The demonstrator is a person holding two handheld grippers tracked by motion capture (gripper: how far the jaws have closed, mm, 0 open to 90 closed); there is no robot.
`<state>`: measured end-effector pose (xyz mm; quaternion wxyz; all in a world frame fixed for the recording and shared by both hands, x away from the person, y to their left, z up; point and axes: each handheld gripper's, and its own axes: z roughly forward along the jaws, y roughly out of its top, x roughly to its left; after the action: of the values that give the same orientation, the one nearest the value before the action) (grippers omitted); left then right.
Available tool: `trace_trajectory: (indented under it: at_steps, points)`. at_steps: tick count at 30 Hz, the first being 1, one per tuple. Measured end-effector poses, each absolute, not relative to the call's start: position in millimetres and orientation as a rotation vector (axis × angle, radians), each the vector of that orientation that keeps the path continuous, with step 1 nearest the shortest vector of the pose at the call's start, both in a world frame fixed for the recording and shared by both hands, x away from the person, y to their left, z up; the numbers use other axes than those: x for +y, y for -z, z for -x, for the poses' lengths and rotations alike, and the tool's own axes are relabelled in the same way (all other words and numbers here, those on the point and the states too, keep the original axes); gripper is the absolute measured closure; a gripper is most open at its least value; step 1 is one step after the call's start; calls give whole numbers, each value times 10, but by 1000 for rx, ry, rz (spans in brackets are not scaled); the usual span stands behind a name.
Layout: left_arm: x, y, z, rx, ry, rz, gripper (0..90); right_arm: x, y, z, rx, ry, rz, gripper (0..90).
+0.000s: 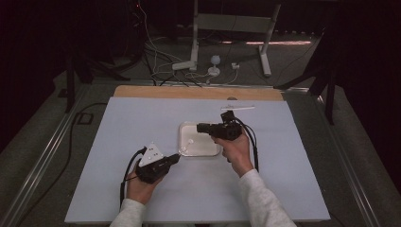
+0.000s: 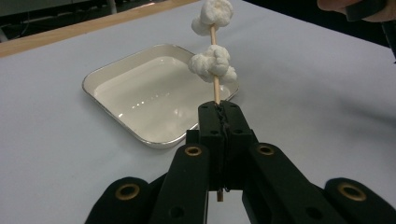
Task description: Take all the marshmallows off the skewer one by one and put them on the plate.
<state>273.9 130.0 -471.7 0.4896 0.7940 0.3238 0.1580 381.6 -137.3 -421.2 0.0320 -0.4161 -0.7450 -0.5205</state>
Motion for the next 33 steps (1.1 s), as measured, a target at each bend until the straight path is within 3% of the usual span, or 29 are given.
trace_trajectory:
  at_steps: [4,9,27,29,33]
  points:
    - [1325,4714,-2735,796,-404,-1971,900,-1386,4203,-3818,-2302,1622,1348,828]
    - [1437,4749,-2783,849,-348,-1926,900,-1776,4083,-3894,-2188,1753,1487,824]
    - [1450,4768,-2814,912,-351,-1897,900,-1421,4510,-3977,-2456,1487,1462,765]
    - [1451,4789,-2824,918,-350,-1905,900,-1390,4554,-3998,-2484,1448,1480,588]
    - [1446,4800,-2830,923,-350,-1907,900,-1386,4576,-4012,-2499,1422,1502,468]
